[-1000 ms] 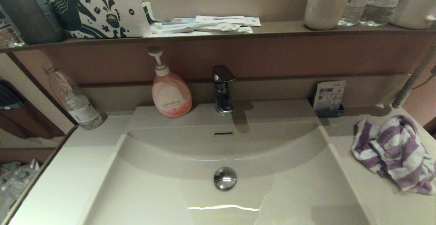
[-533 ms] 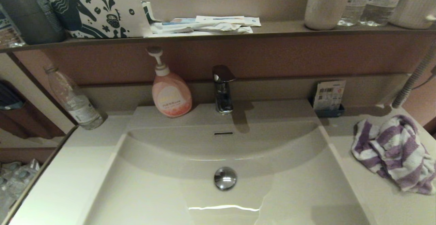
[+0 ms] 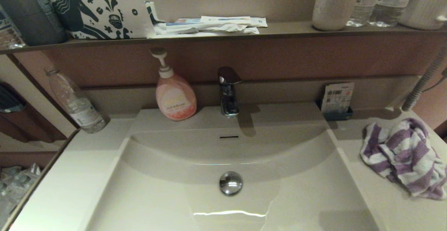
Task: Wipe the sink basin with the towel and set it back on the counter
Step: Pick up the cloth
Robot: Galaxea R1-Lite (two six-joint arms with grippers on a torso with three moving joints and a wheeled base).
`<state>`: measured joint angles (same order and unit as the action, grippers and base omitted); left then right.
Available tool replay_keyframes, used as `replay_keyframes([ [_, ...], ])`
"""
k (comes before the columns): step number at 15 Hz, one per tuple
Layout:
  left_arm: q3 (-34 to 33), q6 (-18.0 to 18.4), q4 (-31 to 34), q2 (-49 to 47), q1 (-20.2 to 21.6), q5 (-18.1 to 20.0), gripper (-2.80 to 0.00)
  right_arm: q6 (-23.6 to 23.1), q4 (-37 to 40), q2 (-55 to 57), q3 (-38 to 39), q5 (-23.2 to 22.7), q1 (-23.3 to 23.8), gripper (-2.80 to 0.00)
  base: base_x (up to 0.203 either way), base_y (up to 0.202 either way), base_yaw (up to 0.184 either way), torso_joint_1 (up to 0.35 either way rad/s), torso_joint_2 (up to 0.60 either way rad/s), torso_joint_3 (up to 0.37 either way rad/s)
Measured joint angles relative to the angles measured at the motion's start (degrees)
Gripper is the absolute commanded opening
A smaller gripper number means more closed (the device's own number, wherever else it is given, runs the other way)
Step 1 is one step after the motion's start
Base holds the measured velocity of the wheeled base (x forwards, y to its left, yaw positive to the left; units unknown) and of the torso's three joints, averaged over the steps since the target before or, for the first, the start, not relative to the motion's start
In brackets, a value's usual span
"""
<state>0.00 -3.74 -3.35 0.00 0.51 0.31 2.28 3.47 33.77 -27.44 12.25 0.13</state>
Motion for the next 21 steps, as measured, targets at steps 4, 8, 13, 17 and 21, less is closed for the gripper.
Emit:
replay_keyframes([
  [4, 0.00, 0.00, 0.00, 0.00, 0.00, 0.02, -2.80, 0.04, 0.14, 19.41, -7.45, 1.58, 2.96, -2.80, 0.000, 0.000, 0.000, 0.000, 0.00, 0.000],
  [8, 0.00, 0.00, 0.00, 0.00, 0.00, 0.02, -2.80, -4.31, 1.57, 35.26, -14.77, 1.23, 11.07, 0.00, 0.000, 0.000, 0.000, 0.000, 0.00, 0.000],
  [13, 0.00, 0.00, 0.01, 0.00, 0.00, 0.02, -2.80, -7.83, 1.93, 43.68, -17.58, -4.54, 13.97, 0.00, 0.000, 0.000, 0.000, 0.000, 0.00, 0.000],
  [17, 0.00, 0.00, 0.00, 0.00, 0.00, 0.02, -2.80, -7.97, 1.07, 47.69, -19.08, -11.36, 15.57, 0.00, 0.000, 0.000, 0.000, 0.000, 0.00, 0.000],
  [21, 0.00, 0.01, 0.00, 0.00, 0.00, 0.02, -2.80, -7.88, -0.95, 50.74, -18.73, -17.95, 18.18, 0.00, 0.000, 0.000, 0.000, 0.000, 0.00, 0.000],
])
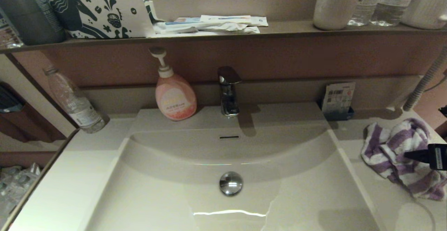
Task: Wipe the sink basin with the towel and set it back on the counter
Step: Pick up the cloth
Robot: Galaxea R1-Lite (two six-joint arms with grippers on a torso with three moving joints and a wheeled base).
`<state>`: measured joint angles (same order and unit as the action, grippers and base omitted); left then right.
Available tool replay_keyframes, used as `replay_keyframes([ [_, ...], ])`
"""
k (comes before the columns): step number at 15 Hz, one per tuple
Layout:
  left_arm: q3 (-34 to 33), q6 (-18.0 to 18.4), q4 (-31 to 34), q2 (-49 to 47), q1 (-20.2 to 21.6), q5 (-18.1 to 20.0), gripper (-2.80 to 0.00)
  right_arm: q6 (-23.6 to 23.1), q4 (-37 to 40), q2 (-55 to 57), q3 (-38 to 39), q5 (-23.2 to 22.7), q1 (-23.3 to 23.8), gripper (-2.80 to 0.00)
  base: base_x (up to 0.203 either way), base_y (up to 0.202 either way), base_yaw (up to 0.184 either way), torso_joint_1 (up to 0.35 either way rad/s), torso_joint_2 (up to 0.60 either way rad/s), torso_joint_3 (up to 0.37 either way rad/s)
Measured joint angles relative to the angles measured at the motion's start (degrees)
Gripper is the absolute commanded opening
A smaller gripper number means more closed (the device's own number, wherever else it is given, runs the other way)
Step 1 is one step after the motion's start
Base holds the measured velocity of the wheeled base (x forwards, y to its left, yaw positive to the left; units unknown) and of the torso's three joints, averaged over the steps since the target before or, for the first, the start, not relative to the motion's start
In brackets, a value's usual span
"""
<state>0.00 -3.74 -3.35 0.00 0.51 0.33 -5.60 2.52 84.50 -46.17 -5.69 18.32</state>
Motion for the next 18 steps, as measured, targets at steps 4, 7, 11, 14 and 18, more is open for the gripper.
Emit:
replay_keyframes([
  [4, 0.00, -0.01, 0.00, 0.00, 0.00, 0.02, -2.80, -0.40, -5.17, 4.03, 1.55, -0.18, 1.61, 0.00, 0.000, 0.000, 0.000, 0.000, 0.00, 0.000],
  [7, 0.00, 0.02, 0.00, 0.00, 0.00, 0.00, -2.80, 0.17, -12.26, 6.37, 6.14, -0.52, 1.21, 0.00, 0.000, 0.000, 0.000, 0.000, 0.00, 0.000],
  [11, 0.00, -0.01, 0.02, 0.00, 0.00, 0.00, -2.80, 1.52, -20.76, 8.63, 9.75, -1.27, 0.44, -2.80, 0.000, 0.000, 0.000, 0.000, 0.00, 0.000],
  [14, 0.00, -0.03, 0.02, 0.00, 0.00, 0.00, -2.80, 1.68, -20.46, 8.17, 10.09, -1.28, 0.42, -2.80, 0.000, 0.000, 0.000, 0.000, 0.00, 0.000],
  [18, 0.00, -0.01, 0.00, 0.00, 0.00, 0.00, -2.80, 4.56, -13.66, 3.27, 9.49, -3.16, 0.59, -2.80, 0.000, 0.000, 0.000, 0.000, 0.00, 0.000],
])
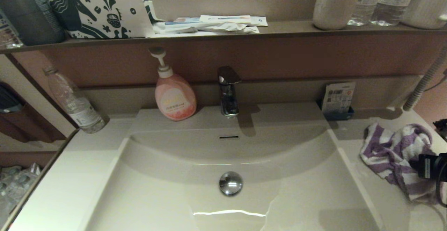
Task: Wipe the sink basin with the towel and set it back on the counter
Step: Pick up the cloth, then wipe the sink
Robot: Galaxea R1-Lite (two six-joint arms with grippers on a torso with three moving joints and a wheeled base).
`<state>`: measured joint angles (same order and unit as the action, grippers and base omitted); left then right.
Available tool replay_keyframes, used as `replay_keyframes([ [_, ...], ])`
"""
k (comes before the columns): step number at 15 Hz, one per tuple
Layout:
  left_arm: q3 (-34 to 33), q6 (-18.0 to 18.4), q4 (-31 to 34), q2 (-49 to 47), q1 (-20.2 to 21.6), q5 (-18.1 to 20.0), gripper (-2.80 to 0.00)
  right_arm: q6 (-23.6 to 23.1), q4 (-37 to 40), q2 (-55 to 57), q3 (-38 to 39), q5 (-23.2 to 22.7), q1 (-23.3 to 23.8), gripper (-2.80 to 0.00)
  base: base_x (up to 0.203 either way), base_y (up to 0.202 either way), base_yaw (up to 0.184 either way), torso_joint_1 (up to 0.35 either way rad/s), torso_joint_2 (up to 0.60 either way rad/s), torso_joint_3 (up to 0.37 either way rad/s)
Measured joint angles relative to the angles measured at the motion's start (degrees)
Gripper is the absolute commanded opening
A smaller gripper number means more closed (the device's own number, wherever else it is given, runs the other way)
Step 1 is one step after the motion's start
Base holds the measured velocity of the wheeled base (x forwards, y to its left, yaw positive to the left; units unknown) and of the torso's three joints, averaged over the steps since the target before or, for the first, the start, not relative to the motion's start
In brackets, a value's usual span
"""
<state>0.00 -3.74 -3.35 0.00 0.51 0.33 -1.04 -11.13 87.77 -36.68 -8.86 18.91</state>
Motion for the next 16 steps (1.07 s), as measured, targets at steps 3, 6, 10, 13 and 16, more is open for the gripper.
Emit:
replay_keyframes([
  [3, 0.00, 0.00, 0.02, 0.00, 0.00, 0.02, -2.80, 2.07, 11.77, -6.85, -4.45, -2.62, -0.12, -2.80, 0.000, 0.000, 0.000, 0.000, 0.00, 0.000],
  [6, 0.00, 0.00, -0.02, 0.00, 0.00, 0.02, -2.80, 5.18, 27.39, -13.35, -14.91, -4.31, -2.53, -2.80, 0.000, 0.000, 0.000, 0.000, 0.00, 0.000],
  [10, 0.00, 0.00, 0.01, 0.00, 0.00, 0.01, -2.80, 17.52, 44.86, -18.94, -29.83, -4.21, -18.44, -2.80, 0.000, 0.000, 0.000, 0.000, 0.00, 0.000],
  [13, 0.00, 0.00, 0.02, 0.00, 0.00, 0.00, -2.80, 26.24, 49.87, -19.96, -36.97, -1.13, -33.89, -2.80, 0.000, 0.000, 0.000, 0.000, 0.00, 0.000],
  [16, 0.00, 0.00, 0.02, 0.00, 0.00, 0.02, -2.80, 32.56, 49.02, -17.03, -41.37, 4.91, -48.50, -2.80, 0.000, 0.000, 0.000, 0.000, 0.00, 0.000],
])
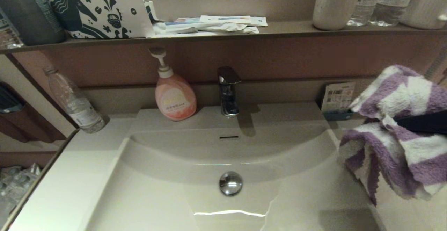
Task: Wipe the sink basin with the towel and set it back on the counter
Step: Wipe the sink
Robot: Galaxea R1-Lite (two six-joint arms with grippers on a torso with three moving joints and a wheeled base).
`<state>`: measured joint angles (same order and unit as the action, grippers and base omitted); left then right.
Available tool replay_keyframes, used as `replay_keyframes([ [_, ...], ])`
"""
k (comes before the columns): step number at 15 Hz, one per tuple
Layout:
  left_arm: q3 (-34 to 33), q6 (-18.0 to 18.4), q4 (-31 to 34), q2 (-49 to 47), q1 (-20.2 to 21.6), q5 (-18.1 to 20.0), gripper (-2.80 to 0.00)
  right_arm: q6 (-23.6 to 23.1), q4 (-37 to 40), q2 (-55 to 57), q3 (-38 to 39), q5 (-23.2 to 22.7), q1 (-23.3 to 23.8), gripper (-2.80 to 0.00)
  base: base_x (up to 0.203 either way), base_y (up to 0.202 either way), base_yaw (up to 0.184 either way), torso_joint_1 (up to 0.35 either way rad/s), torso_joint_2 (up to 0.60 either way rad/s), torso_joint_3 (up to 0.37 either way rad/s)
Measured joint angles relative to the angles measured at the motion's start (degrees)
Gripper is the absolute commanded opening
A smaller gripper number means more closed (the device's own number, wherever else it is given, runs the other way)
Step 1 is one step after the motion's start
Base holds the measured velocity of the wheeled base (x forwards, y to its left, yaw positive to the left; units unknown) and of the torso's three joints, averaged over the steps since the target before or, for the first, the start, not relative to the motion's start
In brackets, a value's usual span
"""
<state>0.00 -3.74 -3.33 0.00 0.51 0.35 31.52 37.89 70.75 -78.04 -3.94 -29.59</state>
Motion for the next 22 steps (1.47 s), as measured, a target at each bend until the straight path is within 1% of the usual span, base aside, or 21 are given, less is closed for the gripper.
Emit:
replay_keyframes([
  [2, 0.00, 0.00, 0.00, 0.00, 0.00, -0.02, -2.80, 2.92, -1.36, 4.06, -2.48, 1.74, -6.58, -2.80, 0.000, 0.000, 0.000, 0.000, 0.00, 0.000],
  [5, 0.00, 0.00, 0.00, 0.00, 0.00, -0.02, -2.80, 4.19, -1.48, 9.45, -5.03, 2.48, -13.48, -2.80, 0.000, 0.000, 0.000, 0.000, 0.00, 0.000],
  [10, 0.00, 0.00, 0.00, 0.00, 0.00, -0.02, -2.80, 4.14, -1.73, 14.34, -5.67, 3.07, -18.91, -2.80, 0.000, 0.000, 0.000, 0.000, 0.00, 0.000],
  [14, 0.00, 0.02, 0.00, 0.00, 0.00, -0.02, -2.80, 3.85, -4.61, 19.34, -6.77, 3.84, -26.17, -2.80, 0.000, 0.000, 0.000, 0.000, 0.00, 0.000],
  [16, 0.00, 0.02, 0.00, 0.00, 0.00, 0.00, -2.80, 3.58, -7.75, 22.93, -6.96, 4.88, -28.17, -2.80, 0.000, 0.000, 0.000, 0.000, 0.00, 0.000],
  [18, 0.00, 0.02, 0.00, 0.00, 0.00, 0.00, -2.80, 2.25, -14.06, 27.50, -7.04, 5.48, -29.09, -2.80, 0.000, 0.000, 0.000, 0.000, 0.00, 0.000],
  [20, 0.00, 0.00, -0.02, 0.00, 0.00, 0.02, -2.80, -0.09, -21.12, 32.71, -7.75, 6.06, -29.45, -2.80, 0.000, 0.000, 0.000, 0.000, 0.00, 0.000],
  [22, 0.00, 0.00, -0.02, 0.00, 0.00, 0.00, -2.80, -2.03, -25.48, 38.47, -12.24, 7.03, -29.80, -2.80, 0.000, 0.000, 0.000, 0.000, 0.00, 0.000],
])
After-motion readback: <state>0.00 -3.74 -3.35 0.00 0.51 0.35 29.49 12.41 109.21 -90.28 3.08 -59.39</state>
